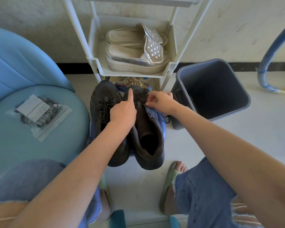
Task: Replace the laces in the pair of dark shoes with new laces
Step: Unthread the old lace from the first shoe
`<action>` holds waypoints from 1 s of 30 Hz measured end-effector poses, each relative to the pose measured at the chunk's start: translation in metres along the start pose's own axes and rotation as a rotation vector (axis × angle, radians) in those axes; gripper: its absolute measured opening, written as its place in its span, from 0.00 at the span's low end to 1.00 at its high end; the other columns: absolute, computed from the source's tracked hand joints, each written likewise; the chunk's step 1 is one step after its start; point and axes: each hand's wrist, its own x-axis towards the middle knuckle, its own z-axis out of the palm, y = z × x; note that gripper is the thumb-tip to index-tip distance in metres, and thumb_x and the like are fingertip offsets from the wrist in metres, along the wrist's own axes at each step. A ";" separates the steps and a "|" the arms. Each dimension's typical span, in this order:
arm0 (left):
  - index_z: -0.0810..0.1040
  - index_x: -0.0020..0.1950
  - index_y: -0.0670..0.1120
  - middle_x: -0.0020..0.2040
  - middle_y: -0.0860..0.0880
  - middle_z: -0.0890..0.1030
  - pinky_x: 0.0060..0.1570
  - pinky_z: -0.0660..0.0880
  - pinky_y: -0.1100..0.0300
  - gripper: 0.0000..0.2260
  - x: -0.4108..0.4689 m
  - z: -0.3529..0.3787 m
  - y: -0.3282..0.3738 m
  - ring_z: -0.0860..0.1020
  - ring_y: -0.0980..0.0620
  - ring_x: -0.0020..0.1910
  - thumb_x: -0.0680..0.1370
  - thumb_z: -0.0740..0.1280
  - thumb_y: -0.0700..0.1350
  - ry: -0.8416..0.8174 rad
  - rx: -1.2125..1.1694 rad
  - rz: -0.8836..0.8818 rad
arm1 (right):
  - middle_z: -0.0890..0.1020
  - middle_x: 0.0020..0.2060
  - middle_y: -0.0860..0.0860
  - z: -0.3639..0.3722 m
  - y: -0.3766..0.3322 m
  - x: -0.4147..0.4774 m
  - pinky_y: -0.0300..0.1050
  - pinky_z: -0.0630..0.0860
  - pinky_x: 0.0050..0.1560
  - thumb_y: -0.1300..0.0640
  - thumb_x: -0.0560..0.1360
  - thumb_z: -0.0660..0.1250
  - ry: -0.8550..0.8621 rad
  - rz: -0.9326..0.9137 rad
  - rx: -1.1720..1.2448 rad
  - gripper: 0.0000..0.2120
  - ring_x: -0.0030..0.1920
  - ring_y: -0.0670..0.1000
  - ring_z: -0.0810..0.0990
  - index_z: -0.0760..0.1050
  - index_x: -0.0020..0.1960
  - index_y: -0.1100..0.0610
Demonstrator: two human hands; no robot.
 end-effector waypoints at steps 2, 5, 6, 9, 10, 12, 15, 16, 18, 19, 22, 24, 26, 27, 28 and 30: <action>0.44 0.78 0.44 0.46 0.42 0.78 0.30 0.65 0.56 0.29 0.002 0.001 0.000 0.74 0.46 0.36 0.82 0.56 0.43 -0.002 0.065 -0.005 | 0.77 0.47 0.50 -0.003 0.000 -0.001 0.49 0.56 0.64 0.53 0.79 0.63 0.001 -0.033 -0.019 0.09 0.58 0.54 0.71 0.70 0.56 0.55; 0.70 0.65 0.37 0.52 0.40 0.79 0.36 0.68 0.53 0.14 0.003 0.001 0.003 0.79 0.40 0.48 0.81 0.56 0.39 -0.047 0.069 -0.029 | 0.78 0.50 0.55 -0.008 0.005 -0.004 0.52 0.56 0.62 0.59 0.79 0.60 0.025 -0.097 -0.316 0.10 0.59 0.58 0.69 0.69 0.59 0.59; 0.75 0.56 0.37 0.50 0.40 0.79 0.37 0.68 0.53 0.10 0.003 0.001 0.002 0.79 0.40 0.48 0.80 0.57 0.37 -0.068 0.067 -0.024 | 0.78 0.50 0.56 -0.010 0.010 -0.007 0.53 0.57 0.62 0.61 0.78 0.60 0.049 -0.090 -0.425 0.10 0.59 0.59 0.69 0.70 0.59 0.60; 0.72 0.43 0.40 0.47 0.41 0.78 0.39 0.68 0.53 0.07 0.002 -0.001 0.000 0.75 0.42 0.43 0.80 0.57 0.36 -0.102 0.088 -0.020 | 0.79 0.49 0.57 -0.021 0.031 -0.016 0.54 0.60 0.60 0.65 0.75 0.60 0.218 0.081 -0.672 0.11 0.58 0.60 0.70 0.70 0.57 0.60; 0.71 0.43 0.40 0.47 0.40 0.78 0.39 0.69 0.53 0.07 0.001 -0.003 -0.001 0.75 0.42 0.42 0.80 0.57 0.35 -0.104 0.089 -0.017 | 0.80 0.49 0.58 -0.025 0.036 -0.019 0.54 0.60 0.60 0.63 0.76 0.60 0.276 0.172 -0.709 0.10 0.57 0.60 0.72 0.70 0.57 0.60; 0.74 0.45 0.39 0.48 0.40 0.78 0.39 0.69 0.52 0.08 0.001 -0.004 0.000 0.77 0.40 0.45 0.79 0.56 0.35 -0.095 0.092 -0.001 | 0.80 0.46 0.58 -0.029 0.044 -0.022 0.55 0.60 0.64 0.61 0.77 0.60 0.355 0.312 -0.676 0.11 0.54 0.60 0.75 0.70 0.59 0.61; 0.77 0.49 0.36 0.45 0.41 0.79 0.38 0.69 0.52 0.09 0.000 -0.002 0.005 0.79 0.40 0.46 0.79 0.56 0.34 -0.091 0.105 0.020 | 0.80 0.46 0.58 -0.033 0.052 -0.024 0.56 0.64 0.64 0.63 0.77 0.59 0.278 0.436 -0.369 0.15 0.50 0.60 0.78 0.67 0.64 0.60; 0.76 0.47 0.37 0.42 0.42 0.78 0.37 0.68 0.53 0.09 0.001 -0.001 0.005 0.78 0.41 0.43 0.78 0.57 0.34 -0.091 0.118 0.018 | 0.79 0.50 0.59 -0.033 0.049 -0.024 0.55 0.68 0.59 0.62 0.77 0.60 0.255 0.424 -0.262 0.16 0.52 0.60 0.76 0.67 0.64 0.59; 0.73 0.41 0.40 0.39 0.44 0.75 0.37 0.68 0.54 0.08 0.001 -0.001 0.003 0.76 0.42 0.40 0.79 0.57 0.34 -0.081 0.117 -0.008 | 0.74 0.57 0.58 -0.028 0.038 -0.019 0.53 0.68 0.55 0.61 0.76 0.60 0.249 0.270 -0.197 0.15 0.58 0.60 0.70 0.71 0.63 0.56; 0.71 0.40 0.40 0.39 0.44 0.75 0.37 0.69 0.54 0.09 0.002 -0.002 0.003 0.76 0.42 0.41 0.79 0.57 0.35 -0.081 0.104 -0.024 | 0.72 0.60 0.58 -0.024 0.030 -0.015 0.52 0.66 0.58 0.60 0.76 0.60 0.254 0.169 -0.215 0.15 0.61 0.60 0.66 0.73 0.62 0.55; 0.68 0.35 0.40 0.37 0.44 0.73 0.37 0.69 0.54 0.13 0.003 -0.002 0.003 0.74 0.43 0.38 0.80 0.56 0.37 -0.085 0.041 -0.059 | 0.69 0.64 0.52 -0.010 0.008 -0.012 0.50 0.56 0.65 0.61 0.75 0.59 0.138 -0.021 -0.191 0.16 0.65 0.58 0.60 0.75 0.60 0.50; 0.68 0.35 0.40 0.37 0.45 0.73 0.36 0.68 0.55 0.14 0.005 -0.001 0.002 0.72 0.43 0.36 0.80 0.56 0.39 -0.080 -0.017 -0.085 | 0.69 0.65 0.48 -0.004 0.001 -0.009 0.50 0.52 0.65 0.62 0.73 0.57 0.072 -0.033 -0.125 0.18 0.67 0.56 0.58 0.77 0.57 0.48; 0.74 0.45 0.38 0.41 0.44 0.76 0.37 0.67 0.54 0.12 0.006 -0.001 0.000 0.75 0.42 0.41 0.81 0.57 0.44 -0.063 -0.061 -0.077 | 0.73 0.62 0.49 -0.002 -0.002 -0.005 0.50 0.51 0.62 0.59 0.75 0.54 0.059 0.026 -0.091 0.16 0.65 0.55 0.59 0.78 0.54 0.47; 0.75 0.53 0.38 0.48 0.42 0.77 0.39 0.68 0.53 0.14 0.006 -0.001 0.000 0.77 0.40 0.46 0.82 0.57 0.48 -0.035 -0.078 -0.076 | 0.76 0.59 0.51 -0.001 -0.003 -0.003 0.49 0.52 0.60 0.55 0.77 0.53 0.053 0.055 -0.095 0.15 0.64 0.55 0.61 0.78 0.53 0.49; 0.73 0.60 0.39 0.55 0.41 0.76 0.42 0.69 0.52 0.17 0.006 -0.001 0.000 0.77 0.40 0.52 0.82 0.57 0.51 0.002 -0.099 -0.075 | 0.78 0.55 0.53 0.002 -0.003 -0.001 0.50 0.52 0.59 0.50 0.79 0.52 0.040 0.073 -0.106 0.15 0.62 0.54 0.64 0.77 0.52 0.51; 0.70 0.65 0.41 0.62 0.40 0.72 0.47 0.70 0.51 0.18 0.010 -0.001 0.000 0.75 0.39 0.57 0.81 0.59 0.53 0.056 -0.192 -0.048 | 0.81 0.49 0.53 0.005 -0.004 0.001 0.52 0.54 0.61 0.41 0.80 0.53 0.023 0.107 -0.089 0.20 0.58 0.54 0.70 0.76 0.49 0.54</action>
